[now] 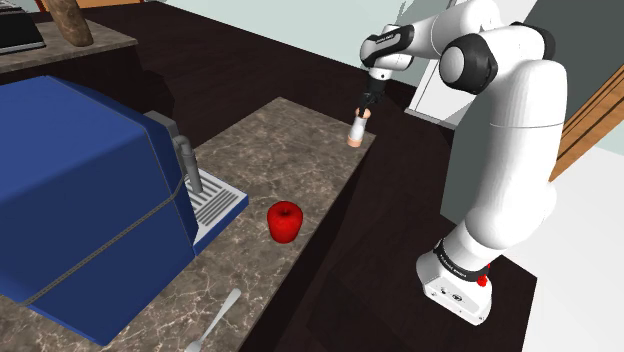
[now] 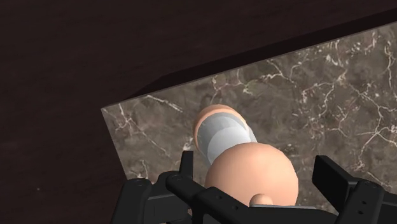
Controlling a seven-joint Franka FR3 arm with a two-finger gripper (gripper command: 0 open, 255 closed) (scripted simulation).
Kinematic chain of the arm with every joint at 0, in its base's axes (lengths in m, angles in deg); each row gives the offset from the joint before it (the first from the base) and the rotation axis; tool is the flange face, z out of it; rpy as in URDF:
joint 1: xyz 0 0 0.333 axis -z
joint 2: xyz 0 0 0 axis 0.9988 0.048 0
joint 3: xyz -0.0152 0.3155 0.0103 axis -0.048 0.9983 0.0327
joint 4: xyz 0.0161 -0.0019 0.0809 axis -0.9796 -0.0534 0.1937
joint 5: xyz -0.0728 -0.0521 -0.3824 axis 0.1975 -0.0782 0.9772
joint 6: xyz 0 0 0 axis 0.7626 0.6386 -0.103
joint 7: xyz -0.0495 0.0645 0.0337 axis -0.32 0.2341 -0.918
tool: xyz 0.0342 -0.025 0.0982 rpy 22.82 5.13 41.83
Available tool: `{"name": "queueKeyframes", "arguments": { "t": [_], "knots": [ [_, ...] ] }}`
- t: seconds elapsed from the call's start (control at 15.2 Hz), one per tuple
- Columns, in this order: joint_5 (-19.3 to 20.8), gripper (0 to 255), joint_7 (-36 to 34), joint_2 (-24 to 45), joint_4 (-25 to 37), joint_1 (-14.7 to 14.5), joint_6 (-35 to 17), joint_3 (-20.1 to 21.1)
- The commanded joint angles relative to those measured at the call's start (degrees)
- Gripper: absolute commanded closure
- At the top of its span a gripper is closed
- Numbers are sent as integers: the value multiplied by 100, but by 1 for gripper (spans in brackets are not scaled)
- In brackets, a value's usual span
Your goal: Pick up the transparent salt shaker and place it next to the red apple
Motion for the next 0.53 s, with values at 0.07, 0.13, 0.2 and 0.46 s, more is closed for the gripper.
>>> {"name": "queueKeyframes", "arguments": {
  "t": [0.07, 0.13, 0.2, 0.46],
  "knots": [
    [-2, 0, 2, -2, -17, -2, -17, 1],
    [-2, 0, 2, -2, -17, -2, -17, 1],
    [-2, 0, 2, -2, -17, -2, -17, 1],
    [-2, 255, 2, -2, -16, -2, -16, 1]
  ]
}}
